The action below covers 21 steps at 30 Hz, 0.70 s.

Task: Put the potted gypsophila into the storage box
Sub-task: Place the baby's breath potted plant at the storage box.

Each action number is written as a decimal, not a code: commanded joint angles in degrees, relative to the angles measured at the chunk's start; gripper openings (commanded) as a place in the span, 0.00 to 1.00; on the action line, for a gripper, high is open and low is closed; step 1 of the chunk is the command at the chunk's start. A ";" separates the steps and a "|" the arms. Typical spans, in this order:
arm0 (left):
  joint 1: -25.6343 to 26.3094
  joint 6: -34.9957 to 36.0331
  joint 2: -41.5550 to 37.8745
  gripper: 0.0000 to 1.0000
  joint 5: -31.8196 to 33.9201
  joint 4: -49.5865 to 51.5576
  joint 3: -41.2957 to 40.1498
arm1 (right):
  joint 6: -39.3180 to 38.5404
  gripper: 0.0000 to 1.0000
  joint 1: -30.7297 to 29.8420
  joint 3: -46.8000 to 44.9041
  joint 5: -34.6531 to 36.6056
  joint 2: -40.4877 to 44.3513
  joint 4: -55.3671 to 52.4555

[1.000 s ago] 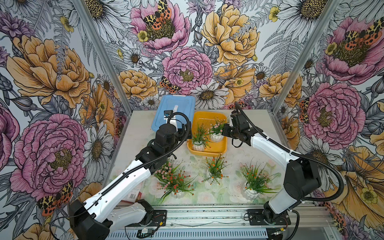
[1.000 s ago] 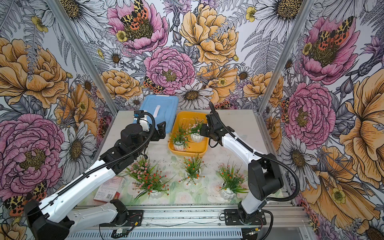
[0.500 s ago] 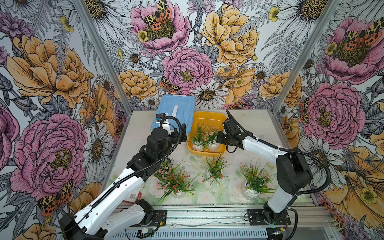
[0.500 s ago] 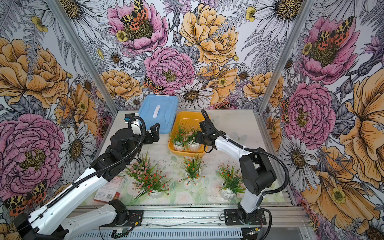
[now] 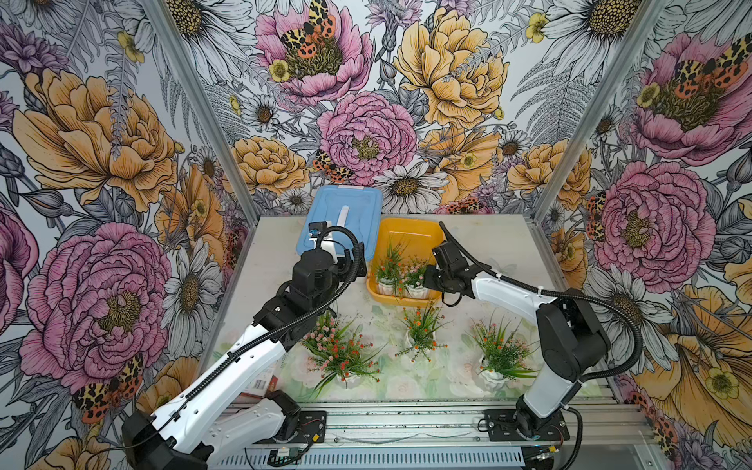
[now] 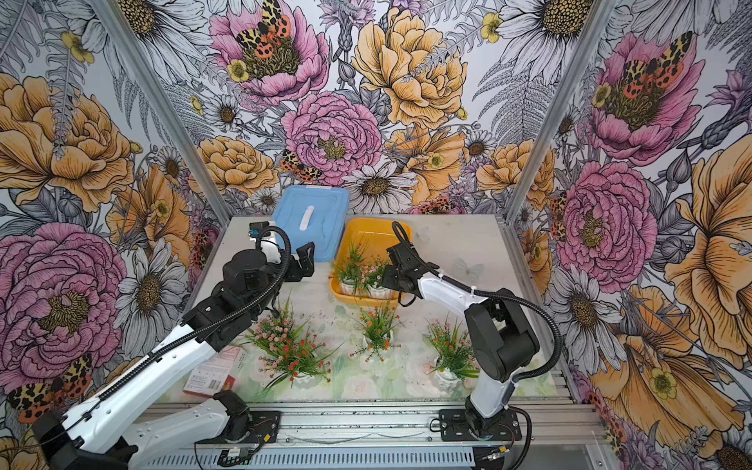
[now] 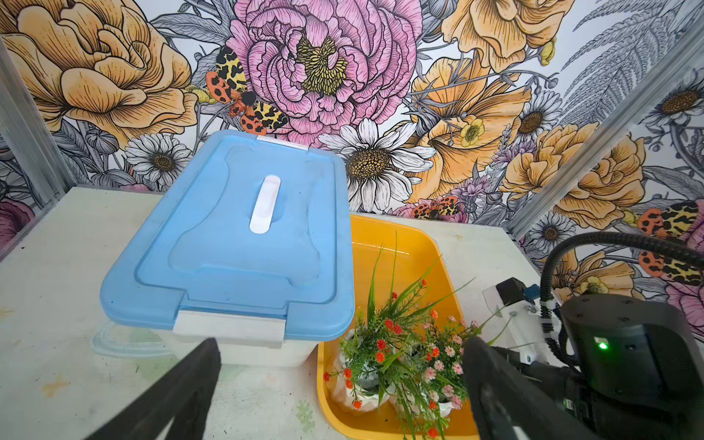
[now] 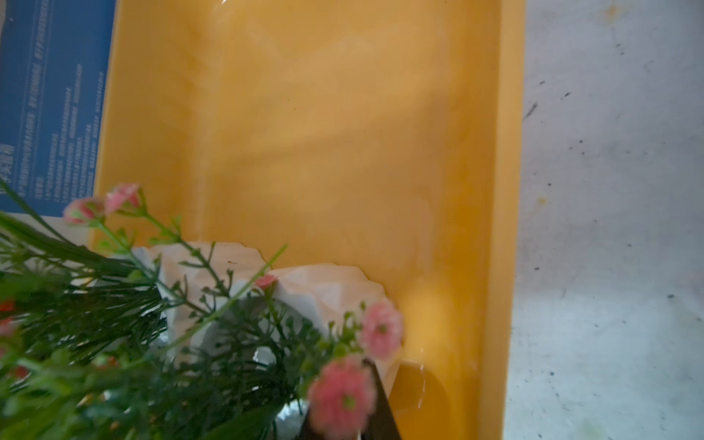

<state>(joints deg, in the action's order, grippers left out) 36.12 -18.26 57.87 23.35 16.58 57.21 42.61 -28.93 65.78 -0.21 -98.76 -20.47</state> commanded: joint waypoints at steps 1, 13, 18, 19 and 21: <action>-0.61 -0.39 0.28 0.99 -1.21 0.30 0.87 | 0.98 0.14 -0.41 0.49 0.47 0.91 3.68; -1.27 0.99 0.66 0.99 -4.12 0.31 1.39 | 1.28 0.44 0.17 -1.97 6.50 8.12 3.52; -1.31 3.18 2.10 0.99 -10.86 0.38 3.04 | 2.54 0.49 2.04 -5.24 10.02 13.78 3.42; -1.31 3.62 2.61 0.99 -14.69 0.46 3.60 | 2.95 0.49 2.49 -6.00 11.42 15.13 3.25; -1.28 3.82 3.60 0.99 -19.24 1.28 4.96 | 3.80 0.52 3.02 -7.71 15.20 18.00 2.78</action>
<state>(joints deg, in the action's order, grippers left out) 35.31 -16.27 60.60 13.23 16.93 59.66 44.88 -26.81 59.72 8.73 -84.51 -17.82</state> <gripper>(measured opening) 0.988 0.512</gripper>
